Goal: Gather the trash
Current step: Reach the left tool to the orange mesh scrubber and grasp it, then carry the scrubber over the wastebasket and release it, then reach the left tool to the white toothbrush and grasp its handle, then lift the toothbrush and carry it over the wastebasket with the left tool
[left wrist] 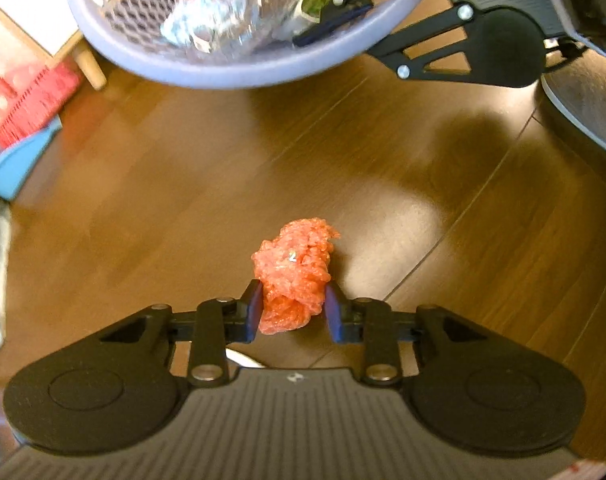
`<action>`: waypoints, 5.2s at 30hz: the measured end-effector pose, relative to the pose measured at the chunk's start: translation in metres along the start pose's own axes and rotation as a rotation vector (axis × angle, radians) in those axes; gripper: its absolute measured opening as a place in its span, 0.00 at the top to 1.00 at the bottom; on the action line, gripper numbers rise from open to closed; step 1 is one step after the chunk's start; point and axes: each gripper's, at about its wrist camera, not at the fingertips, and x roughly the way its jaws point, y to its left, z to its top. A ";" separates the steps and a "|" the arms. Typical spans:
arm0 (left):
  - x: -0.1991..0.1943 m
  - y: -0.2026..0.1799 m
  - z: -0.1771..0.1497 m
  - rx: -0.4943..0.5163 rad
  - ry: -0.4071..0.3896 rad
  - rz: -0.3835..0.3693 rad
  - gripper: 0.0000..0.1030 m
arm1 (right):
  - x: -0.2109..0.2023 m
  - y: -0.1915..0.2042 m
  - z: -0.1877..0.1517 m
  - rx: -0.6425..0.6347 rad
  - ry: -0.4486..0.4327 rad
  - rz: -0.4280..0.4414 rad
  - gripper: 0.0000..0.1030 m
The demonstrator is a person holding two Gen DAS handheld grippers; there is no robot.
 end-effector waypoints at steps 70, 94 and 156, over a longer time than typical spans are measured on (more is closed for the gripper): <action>0.002 0.015 -0.084 -0.595 0.133 -0.070 0.68 | -0.011 0.008 0.013 0.003 -0.040 0.052 0.97; -0.005 0.006 -0.103 -0.220 0.123 -0.029 0.70 | -0.011 0.008 0.013 0.003 -0.040 0.054 0.96; -0.115 0.037 -0.102 -0.003 0.091 0.254 0.82 | -0.010 0.007 0.010 0.002 -0.033 0.053 0.96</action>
